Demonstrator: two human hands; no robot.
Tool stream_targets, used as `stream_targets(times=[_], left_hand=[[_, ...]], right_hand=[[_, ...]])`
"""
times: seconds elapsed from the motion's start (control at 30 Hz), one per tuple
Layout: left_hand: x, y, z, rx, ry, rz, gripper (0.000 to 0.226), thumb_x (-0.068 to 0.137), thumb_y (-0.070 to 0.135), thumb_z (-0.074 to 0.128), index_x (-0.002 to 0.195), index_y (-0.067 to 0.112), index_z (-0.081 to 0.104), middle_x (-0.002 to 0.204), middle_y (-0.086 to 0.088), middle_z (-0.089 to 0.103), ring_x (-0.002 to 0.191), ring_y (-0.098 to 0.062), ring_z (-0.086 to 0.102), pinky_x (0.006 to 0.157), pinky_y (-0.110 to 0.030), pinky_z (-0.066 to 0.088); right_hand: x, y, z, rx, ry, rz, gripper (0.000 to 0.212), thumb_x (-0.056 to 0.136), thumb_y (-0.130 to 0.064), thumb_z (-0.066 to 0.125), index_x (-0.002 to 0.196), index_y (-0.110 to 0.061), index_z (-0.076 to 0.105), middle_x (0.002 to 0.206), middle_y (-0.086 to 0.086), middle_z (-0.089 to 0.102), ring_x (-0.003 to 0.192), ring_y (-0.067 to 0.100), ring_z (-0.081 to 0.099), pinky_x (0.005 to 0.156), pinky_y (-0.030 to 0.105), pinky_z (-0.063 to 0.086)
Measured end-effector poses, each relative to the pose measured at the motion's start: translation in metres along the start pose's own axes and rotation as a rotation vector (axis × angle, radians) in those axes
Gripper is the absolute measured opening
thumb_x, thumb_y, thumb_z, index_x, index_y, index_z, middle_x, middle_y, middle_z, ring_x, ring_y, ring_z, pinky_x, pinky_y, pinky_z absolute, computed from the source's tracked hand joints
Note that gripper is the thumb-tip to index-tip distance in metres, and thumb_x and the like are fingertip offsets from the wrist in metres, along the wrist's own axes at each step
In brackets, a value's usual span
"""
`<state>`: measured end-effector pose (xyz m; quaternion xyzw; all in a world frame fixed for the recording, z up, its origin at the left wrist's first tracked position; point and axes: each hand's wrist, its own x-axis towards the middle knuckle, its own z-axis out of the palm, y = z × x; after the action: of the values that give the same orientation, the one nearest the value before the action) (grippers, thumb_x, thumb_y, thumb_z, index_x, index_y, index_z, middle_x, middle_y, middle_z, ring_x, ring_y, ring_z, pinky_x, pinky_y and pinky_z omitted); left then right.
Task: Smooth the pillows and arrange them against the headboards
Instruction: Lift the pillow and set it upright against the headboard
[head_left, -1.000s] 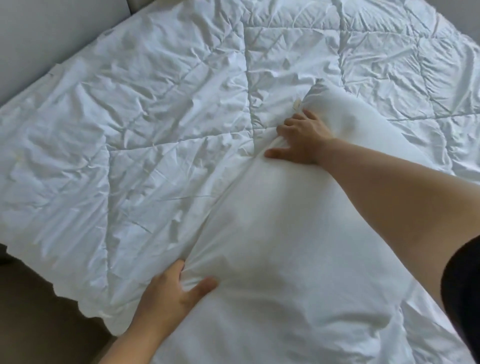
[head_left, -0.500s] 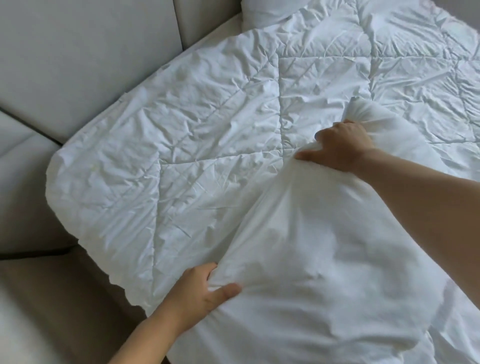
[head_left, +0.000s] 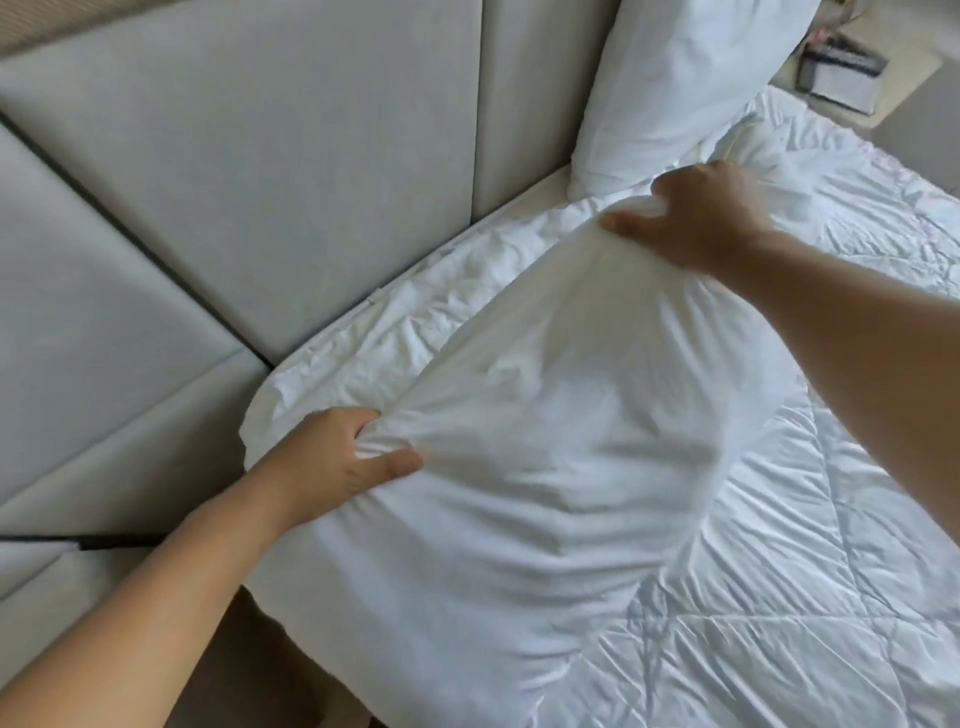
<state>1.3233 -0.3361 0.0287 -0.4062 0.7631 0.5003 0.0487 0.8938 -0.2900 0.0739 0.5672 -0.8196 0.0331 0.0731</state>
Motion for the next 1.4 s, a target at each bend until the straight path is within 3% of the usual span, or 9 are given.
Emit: stream_targets(times=[0.13, 0.37, 0.57, 0.77, 0.93, 1.07, 1.17, 1.27, 1.4], left_hand=[[0.002, 0.008, -0.07, 0.099, 0.142, 0.051, 0.055, 0.059, 0.084, 0.068, 0.085, 0.035, 0.072, 0.08, 0.019, 0.074, 0.071, 0.003, 0.068, 0.065, -0.029, 0.053], [-0.008, 0.026, -0.161, 0.244, 0.317, 0.11, 0.042, 0.063, 0.083, 0.066, 0.082, 0.046, 0.063, 0.078, 0.029, 0.067, 0.071, 0.009, 0.062, 0.054, -0.025, 0.042], [-0.009, 0.041, -0.219, 0.471, 0.49, 0.122, 0.061, 0.066, 0.079, 0.061, 0.077, 0.019, 0.062, 0.07, 0.002, 0.066, 0.07, -0.014, 0.059, 0.068, -0.038, 0.051], [-0.001, 0.031, -0.252, 0.78, 0.722, 0.232, 0.066, 0.07, 0.088, 0.052, 0.068, 0.023, 0.045, 0.054, 0.0, 0.049, 0.058, -0.03, 0.051, 0.055, -0.037, 0.044], [0.041, -0.014, -0.227, 0.82, 0.566, 0.066, 0.057, 0.074, 0.079, 0.055, 0.073, 0.026, 0.032, 0.059, 0.007, 0.039, 0.061, -0.025, 0.042, 0.053, -0.033, 0.033], [0.055, -0.035, -0.215, 0.867, 0.669, 0.102, 0.061, 0.076, 0.076, 0.057, 0.08, 0.02, 0.036, 0.057, 0.003, 0.043, 0.057, -0.032, 0.056, 0.05, -0.031, 0.036], [0.053, -0.029, -0.207, 0.898, 0.722, 0.104, 0.058, 0.078, 0.064, 0.067, 0.089, 0.014, 0.04, 0.073, -0.013, 0.06, 0.069, -0.038, 0.063, 0.052, -0.037, 0.043], [0.043, -0.018, -0.19, 0.963, 0.784, 0.121, 0.056, 0.08, 0.036, 0.077, 0.117, 0.004, 0.049, 0.101, -0.022, 0.056, 0.091, -0.041, 0.055, 0.073, -0.052, 0.045], [0.044, 0.0, -0.174, 0.938, 0.689, 0.596, 0.048, 0.088, -0.009, 0.054, 0.136, -0.003, 0.051, 0.138, -0.03, 0.048, 0.13, -0.047, 0.044, 0.107, -0.06, 0.036]], right_hand=[[0.053, -0.035, -0.022, 0.15, 0.096, 0.056, 0.073, 0.071, -0.09, 0.042, 0.054, -0.019, 0.039, 0.056, 0.004, 0.043, 0.07, 0.033, 0.05, 0.068, 0.042, 0.046], [0.125, -0.082, -0.052, 0.235, 0.238, 0.121, 0.075, 0.072, -0.09, 0.043, 0.055, -0.017, 0.039, 0.066, 0.009, 0.047, 0.074, 0.027, 0.039, 0.066, 0.036, 0.032], [0.17, -0.106, -0.072, 0.311, 0.376, 0.187, 0.078, 0.076, -0.082, 0.047, 0.068, -0.005, 0.055, 0.067, 0.015, 0.048, 0.072, 0.026, 0.04, 0.063, 0.035, 0.022], [0.205, -0.136, -0.066, 0.373, 0.458, 0.207, 0.065, 0.078, -0.081, 0.045, 0.068, -0.016, 0.052, 0.068, 0.014, 0.052, 0.07, 0.029, 0.046, 0.064, 0.03, 0.019], [0.198, -0.157, 0.013, 0.353, 0.247, 0.249, 0.078, 0.081, -0.078, 0.04, 0.095, -0.006, 0.066, 0.101, 0.024, 0.068, 0.102, 0.042, 0.059, 0.091, 0.045, 0.042], [0.201, -0.172, 0.033, 0.355, 0.182, 0.273, 0.078, 0.083, -0.074, 0.036, 0.104, -0.004, 0.063, 0.113, 0.021, 0.065, 0.116, 0.04, 0.053, 0.106, 0.046, 0.034], [0.196, -0.174, 0.026, 0.366, 0.144, 0.224, 0.068, 0.088, -0.065, 0.042, 0.115, -0.003, 0.053, 0.127, 0.018, 0.055, 0.124, 0.037, 0.047, 0.108, 0.045, 0.031], [0.174, -0.188, 0.013, 0.354, 0.151, 0.135, 0.057, 0.096, -0.051, 0.045, 0.129, -0.005, 0.048, 0.142, 0.016, 0.043, 0.133, 0.036, 0.04, 0.113, 0.048, 0.029], [0.137, -0.232, -0.007, 0.333, 0.187, 0.089, 0.059, 0.099, -0.038, 0.046, 0.147, -0.004, 0.039, 0.159, 0.018, 0.027, 0.147, 0.036, 0.027, 0.12, 0.053, 0.02]])
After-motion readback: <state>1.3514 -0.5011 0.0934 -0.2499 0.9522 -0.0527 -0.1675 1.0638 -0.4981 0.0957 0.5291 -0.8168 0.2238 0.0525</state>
